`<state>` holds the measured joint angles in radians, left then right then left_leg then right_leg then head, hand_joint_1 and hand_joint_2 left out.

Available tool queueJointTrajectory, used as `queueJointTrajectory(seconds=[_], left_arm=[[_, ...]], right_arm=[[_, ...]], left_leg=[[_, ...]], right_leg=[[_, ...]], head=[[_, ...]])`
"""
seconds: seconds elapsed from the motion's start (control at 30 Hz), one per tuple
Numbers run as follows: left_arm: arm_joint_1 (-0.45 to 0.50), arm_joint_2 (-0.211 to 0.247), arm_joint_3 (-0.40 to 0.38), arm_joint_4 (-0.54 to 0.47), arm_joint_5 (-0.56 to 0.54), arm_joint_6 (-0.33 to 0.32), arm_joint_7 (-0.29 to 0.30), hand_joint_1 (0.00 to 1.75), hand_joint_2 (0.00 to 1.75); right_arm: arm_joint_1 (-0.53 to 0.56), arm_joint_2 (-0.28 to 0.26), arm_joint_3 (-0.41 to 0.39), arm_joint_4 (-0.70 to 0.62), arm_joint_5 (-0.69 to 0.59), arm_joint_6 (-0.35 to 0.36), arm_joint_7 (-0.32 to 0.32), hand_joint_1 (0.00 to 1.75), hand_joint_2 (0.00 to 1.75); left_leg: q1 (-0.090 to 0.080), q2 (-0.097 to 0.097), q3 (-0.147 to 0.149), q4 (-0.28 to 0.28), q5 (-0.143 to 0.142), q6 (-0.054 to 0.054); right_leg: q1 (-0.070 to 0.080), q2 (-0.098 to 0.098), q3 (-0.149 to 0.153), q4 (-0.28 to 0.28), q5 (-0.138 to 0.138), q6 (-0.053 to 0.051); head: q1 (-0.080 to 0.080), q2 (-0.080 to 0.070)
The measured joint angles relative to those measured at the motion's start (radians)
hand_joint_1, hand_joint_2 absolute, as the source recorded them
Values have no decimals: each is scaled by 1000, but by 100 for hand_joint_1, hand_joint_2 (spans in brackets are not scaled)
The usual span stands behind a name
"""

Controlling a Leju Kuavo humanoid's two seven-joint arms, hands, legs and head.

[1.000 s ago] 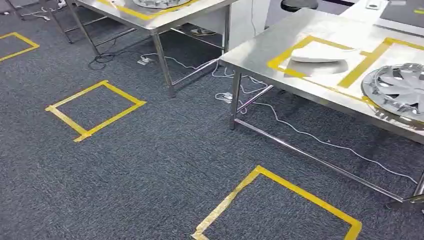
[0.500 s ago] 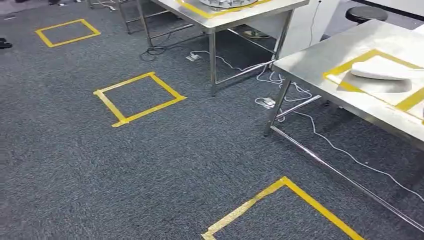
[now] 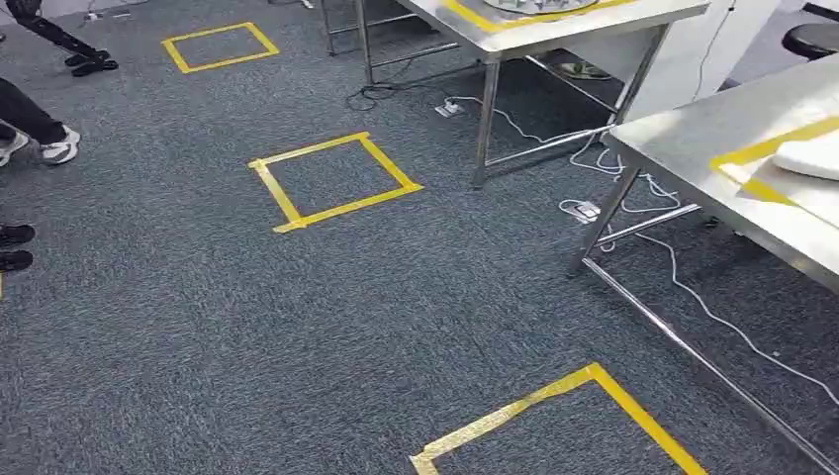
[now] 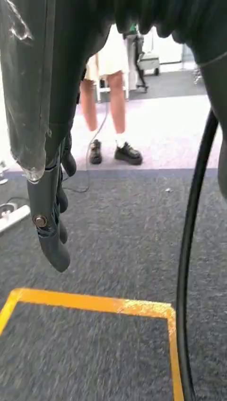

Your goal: Take the parts from the cabinet and place them on the table.

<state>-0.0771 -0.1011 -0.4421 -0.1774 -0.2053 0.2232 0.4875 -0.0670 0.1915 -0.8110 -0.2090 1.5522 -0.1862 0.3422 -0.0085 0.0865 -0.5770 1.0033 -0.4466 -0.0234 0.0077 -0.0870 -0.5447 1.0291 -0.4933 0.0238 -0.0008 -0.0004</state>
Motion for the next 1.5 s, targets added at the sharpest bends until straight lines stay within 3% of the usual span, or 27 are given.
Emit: queueJointTrajectory(seconds=[0.1,0.13,0.17,0.2,0.27,0.3,0.37,0.43,0.47,0.5,0.6,0.63,0.67,0.73,0.8,0.83,0.93,0.97,1.0,1.13,1.17,1.2,1.27,1.33,1.43,1.47,1.5], left_arm=[[3,4,4,0,0,4,3,0,0],[5,4,4,0,0,8,7,0,0],[6,6,5,0,1,12,9,0,0],[5,6,5,0,3,13,10,0,0],[5,5,6,0,4,14,12,0,0],[6,6,6,0,4,14,12,0,0],[8,7,6,0,5,16,12,0,0],[8,7,6,0,8,17,12,0,0],[8,7,6,0,8,18,12,0,0],[6,8,6,0,8,19,13,0,0],[12,9,7,2,8,20,16,0,0],[13,9,7,2,8,21,18,0,0],[14,8,7,2,8,21,18,0,0],[8,8,7,2,8,21,18,0,0],[9,7,7,2,8,21,18,0,0],[11,7,7,2,8,21,18,0,0],[13,7,7,2,8,21,18,0,0],[11,7,7,2,8,21,18,0,0],[7,7,7,2,8,21,18,0,0],[9,9,7,2,8,22,18,0,0],[10,9,7,2,8,23,18,0,0],[9,9,7,2,8,23,18,0,0],[8,7,7,2,8,23,18,0,0],[9,8,7,2,9,23,19,0,0],[10,8,8,2,10,23,24,0,0],[10,8,8,2,10,23,24,0,0],[9,10,9,2,10,24,24,0,0]], right_arm=[[-3,0,0,0,0,2,0,0,175],[-3,0,1,0,0,3,0,0,175],[-3,0,1,0,0,5,1,0,175],[-2,0,1,0,1,8,2,0,175],[1,0,1,0,1,13,4,0,175],[3,0,1,0,1,15,5,0,175],[4,0,1,0,1,16,6,0,175],[1,0,1,0,1,17,6,0,175],[2,0,2,0,1,17,6,0,175],[1,0,2,1,1,16,4,0,175],[1,0,6,1,0,13,2,0,175],[1,0,8,1,0,13,2,0,175],[0,0,10,1,0,13,0,0,175],[2,0,11,1,0,12,-1,0,175],[5,0,11,1,0,12,-1,0,175],[5,0,11,1,0,12,0,0,175],[1,0,13,1,0,12,0,0,175],[0,0,15,1,0,12,0,0,175],[1,0,16,1,0,12,0,0,175],[-3,0,18,1,0,12,-1,0,175],[-3,0,18,1,0,10,0,0,175],[-1,0,18,1,0,10,0,0,175],[2,0,18,1,0,10,-1,0,175],[4,0,18,1,0,10,0,0,175],[3,0,18,1,0,12,5,0,175],[2,0,18,1,0,12,6,0,175],[3,1,18,2,-1,13,8,0,175]], left_leg=[[-1,-36,-5,-3,3,15],[6,-49,-1,-8,7,22],[8,-57,0,-8,8,27],[9,-68,-2,-8,8,32],[9,-94,-3,-8,9,35],[9,-108,-2,-7,9,35],[10,-137,1,-7,10,34],[12,-162,4,-7,10,26],[12,-173,2,-6,11,19],[7,-185,-6,3,10,12],[17,-211,-13,-11,24,-9],[19,-215,-15,-9,21,-12],[13,-163,-24,14,0,-14],[11,-111,-95,157,-84,-20],[12,-100,-161,297,-134,-21],[12,-100,-162,304,-126,-22],[11,-77,-48,101,-11,-14],[7,-23,-2,26,9,-9],[-2,-8,11,-12,-3,-6],[5,-52,7,-14,6,20],[8,-59,8,-14,8,24],[9,-69,7,-14,9,30],[9,-90,6,-14,9,34],[9,-112,6,-14,9,34],[14,-149,9,-12,10,26],[16,-160,8,-9,9,20],[10,-170,2,0,5,10]], right_leg=[[-1,-38,12,-6,-4,12],[-6,-20,10,3,-14,21],[-7,34,-4,41,-40,25],[-9,62,-36,110,-77,27],[-10,83,-117,274,-146,31],[-10,85,-141,315,-150,32],[-12,87,-119,248,-84,31],[-20,115,-41,76,6,34],[-32,178,-19,22,9,38],[-34,188,-10,5,7,27],[-22,159,-12,8,11,5],[-28,143,-10,0,17,-5],[-25,134,-9,-2,18,-10],[-19,106,-12,-2,18,-18],[-15,74,-13,-2,16,-21],[-14,62,-12,-2,16,-22],[-13,31,-7,-2,13,-19],[-10,25,-4,-2,11,-15],[-1,17,-6,6,4,-7],[-4,-9,6,-3,1,13],[-8,39,-1,14,-14,20],[-10,64,-23,63,-46,22],[-10,82,-100,224,-118,27],[-11,84,-147,304,-128,29],[-20,97,-66,118,-9,32],[-28,126,-29,42,22,37],[-31,163,-18,9,7,35]], head=[[3,0],[1,0],[9,0],[13,0],[15,0],[14,0],[15,0],[15,0],[16,0],[14,0],[15,0],[15,0],[11,0],[1,0],[1,0],[1,0],[1,0],[0,0],[-3,0],[-2,0],[4,0],[8,0],[12,0],[13,0],[13,0],[14,0],[16,0]])
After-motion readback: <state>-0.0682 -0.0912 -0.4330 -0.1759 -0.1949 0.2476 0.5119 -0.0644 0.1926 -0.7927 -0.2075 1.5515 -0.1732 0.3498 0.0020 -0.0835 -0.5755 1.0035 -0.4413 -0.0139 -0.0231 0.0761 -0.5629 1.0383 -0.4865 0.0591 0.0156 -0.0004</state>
